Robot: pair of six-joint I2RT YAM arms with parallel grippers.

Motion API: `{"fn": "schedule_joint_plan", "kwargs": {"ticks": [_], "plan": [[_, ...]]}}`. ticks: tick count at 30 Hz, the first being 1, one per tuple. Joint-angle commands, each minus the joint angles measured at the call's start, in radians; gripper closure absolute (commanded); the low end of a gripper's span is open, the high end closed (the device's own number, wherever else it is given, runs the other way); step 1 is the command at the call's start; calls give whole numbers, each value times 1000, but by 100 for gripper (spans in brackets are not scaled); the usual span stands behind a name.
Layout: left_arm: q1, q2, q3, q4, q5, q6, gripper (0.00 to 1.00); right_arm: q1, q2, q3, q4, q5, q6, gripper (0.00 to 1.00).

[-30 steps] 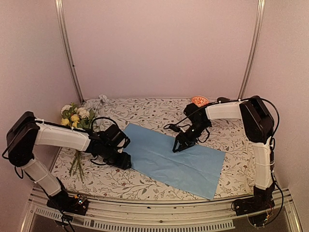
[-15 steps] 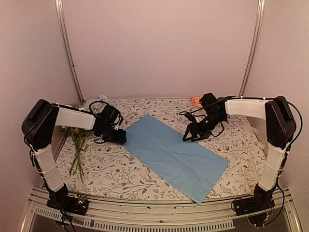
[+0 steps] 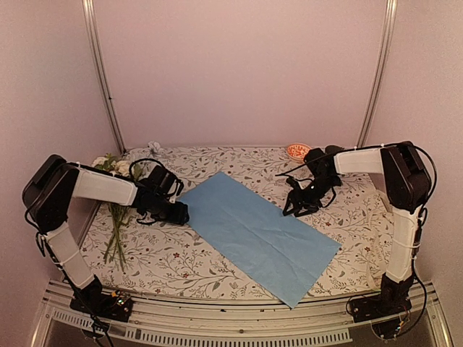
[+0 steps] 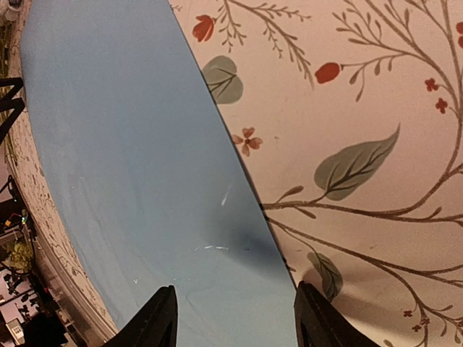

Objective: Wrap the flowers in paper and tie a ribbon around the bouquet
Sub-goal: Rotate the folded wrapping paper at the center of the board.

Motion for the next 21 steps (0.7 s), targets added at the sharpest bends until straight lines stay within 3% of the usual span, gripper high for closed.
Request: {"fn": "schedule_joint_plan", "kwargs": {"ticks": [1,6,12,17,21], "plan": [[-24,60,-19,1,66,-22,36,13,57,8,28,-129,6,45],[-24,88,20,11,68,6,36,46,53,-3,84,-270,21,49],[-24,118,28,30,88,16,36,70,50,5,115,-331,69,49],[-24,86,25,22,82,20,36,63,18,101,51,-203,67,47],[-40,34,50,-42,28,22,36,45,19,178,-14,61,65,44]]}}
